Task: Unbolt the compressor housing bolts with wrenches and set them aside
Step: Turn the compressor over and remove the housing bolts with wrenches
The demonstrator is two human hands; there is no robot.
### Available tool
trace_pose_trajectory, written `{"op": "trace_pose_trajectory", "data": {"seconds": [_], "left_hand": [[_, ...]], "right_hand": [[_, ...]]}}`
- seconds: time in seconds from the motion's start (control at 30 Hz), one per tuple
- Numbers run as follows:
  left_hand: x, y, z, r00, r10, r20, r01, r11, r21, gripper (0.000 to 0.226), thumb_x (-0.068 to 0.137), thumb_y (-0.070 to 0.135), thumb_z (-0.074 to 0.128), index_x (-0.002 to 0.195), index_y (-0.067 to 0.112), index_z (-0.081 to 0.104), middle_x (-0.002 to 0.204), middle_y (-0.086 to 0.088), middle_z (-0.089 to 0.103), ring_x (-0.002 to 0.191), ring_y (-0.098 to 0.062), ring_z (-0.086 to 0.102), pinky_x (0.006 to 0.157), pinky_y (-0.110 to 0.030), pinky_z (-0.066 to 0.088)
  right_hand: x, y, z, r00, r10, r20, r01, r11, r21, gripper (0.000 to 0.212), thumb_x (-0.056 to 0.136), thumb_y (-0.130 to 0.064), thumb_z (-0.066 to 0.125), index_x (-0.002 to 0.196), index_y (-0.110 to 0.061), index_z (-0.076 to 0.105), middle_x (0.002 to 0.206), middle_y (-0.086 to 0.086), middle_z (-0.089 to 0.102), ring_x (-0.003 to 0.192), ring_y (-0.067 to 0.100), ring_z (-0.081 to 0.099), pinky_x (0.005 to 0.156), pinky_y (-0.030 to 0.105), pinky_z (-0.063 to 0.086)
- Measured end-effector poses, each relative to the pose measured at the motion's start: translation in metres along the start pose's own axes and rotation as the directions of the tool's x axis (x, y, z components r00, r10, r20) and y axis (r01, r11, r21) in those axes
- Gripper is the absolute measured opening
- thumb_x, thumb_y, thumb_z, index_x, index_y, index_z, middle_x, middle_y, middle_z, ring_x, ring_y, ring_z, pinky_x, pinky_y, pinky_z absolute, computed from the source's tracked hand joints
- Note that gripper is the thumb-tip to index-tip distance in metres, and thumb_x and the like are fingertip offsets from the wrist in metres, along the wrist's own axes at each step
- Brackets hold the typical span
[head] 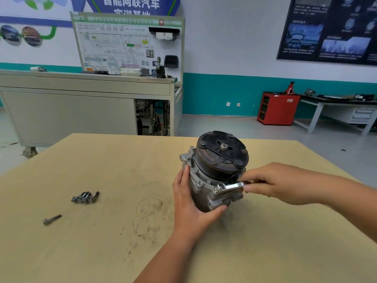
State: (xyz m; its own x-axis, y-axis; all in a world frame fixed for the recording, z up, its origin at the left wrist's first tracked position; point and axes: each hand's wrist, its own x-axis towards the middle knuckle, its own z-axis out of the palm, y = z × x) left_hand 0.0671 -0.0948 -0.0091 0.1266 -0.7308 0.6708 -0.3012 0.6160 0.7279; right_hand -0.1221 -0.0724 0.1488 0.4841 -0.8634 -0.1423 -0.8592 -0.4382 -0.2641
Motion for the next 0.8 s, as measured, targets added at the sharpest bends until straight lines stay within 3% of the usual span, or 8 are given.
{"op": "trace_pose_trajectory", "data": {"seconds": [0.07,0.17,0.3,0.43,0.63,0.8], "left_hand": [[0.000,-0.001,0.000,1.000,0.008,-0.006,-0.008,1.000,-0.008,0.104,0.057,0.056,0.076,0.143,0.032,0.022,0.148,-0.007,0.026,0.141,-0.010,0.022,0.114,-0.018,0.021],[-0.001,-0.003,0.001,1.000,0.020,-0.010,-0.020,1.000,-0.011,0.109,0.058,0.058,0.077,0.146,0.044,0.014,0.149,-0.003,0.025,0.141,-0.010,0.022,0.114,-0.018,0.022],[-0.001,-0.006,0.002,1.000,-0.007,-0.031,0.006,0.999,-0.036,0.111,0.057,0.067,0.078,0.147,0.046,0.015,0.148,0.003,0.026,0.141,-0.012,0.026,0.114,-0.037,0.031],[-0.002,-0.008,0.004,0.999,-0.021,-0.044,0.019,0.999,-0.048,0.108,0.060,0.079,0.067,0.148,0.039,0.018,0.149,0.004,0.026,0.141,-0.018,0.029,0.110,-0.050,0.035],[-0.002,-0.010,0.005,0.999,-0.030,-0.044,0.028,0.999,-0.035,0.111,0.058,0.076,0.072,0.148,0.037,0.019,0.148,0.002,0.027,0.141,-0.020,0.030,0.109,-0.052,0.036],[-0.001,-0.008,0.004,0.998,-0.046,-0.043,0.044,0.998,-0.055,0.110,0.057,0.080,0.068,0.147,0.039,0.019,0.148,0.002,0.026,0.141,-0.020,0.029,0.109,-0.052,0.035]], "right_hand": [[-0.007,-0.001,0.004,0.994,0.003,0.108,-0.029,0.971,0.238,0.017,0.099,-0.030,0.043,0.094,-0.032,0.059,0.061,-0.012,0.056,0.059,0.000,0.054,0.060,0.011,0.042],[-0.014,-0.015,0.021,0.984,-0.102,0.148,-0.021,0.752,0.659,0.015,0.098,-0.019,0.040,0.091,-0.011,0.051,0.064,-0.003,0.064,0.061,0.017,0.065,0.064,0.022,0.050],[-0.016,-0.042,0.045,0.991,-0.082,0.105,-0.052,0.487,0.872,0.025,0.085,-0.031,0.046,0.087,-0.007,0.049,0.061,0.005,0.065,0.052,0.020,0.066,0.056,0.020,0.050],[-0.015,-0.056,0.057,0.991,0.042,0.125,-0.132,0.270,0.954,0.021,0.091,-0.025,0.046,0.086,-0.005,0.052,0.056,0.011,0.063,0.044,0.024,0.062,0.051,0.027,0.052],[-0.013,-0.060,0.068,0.981,0.171,0.088,-0.124,0.210,0.970,0.024,0.098,-0.024,0.038,0.091,-0.006,0.052,0.057,0.012,0.064,0.045,0.025,0.063,0.046,0.024,0.050],[-0.013,-0.060,0.062,0.980,0.132,0.147,-0.176,0.245,0.953,0.023,0.098,-0.027,0.038,0.088,-0.008,0.049,0.055,0.009,0.063,0.043,0.022,0.062,0.045,0.023,0.049]]}}
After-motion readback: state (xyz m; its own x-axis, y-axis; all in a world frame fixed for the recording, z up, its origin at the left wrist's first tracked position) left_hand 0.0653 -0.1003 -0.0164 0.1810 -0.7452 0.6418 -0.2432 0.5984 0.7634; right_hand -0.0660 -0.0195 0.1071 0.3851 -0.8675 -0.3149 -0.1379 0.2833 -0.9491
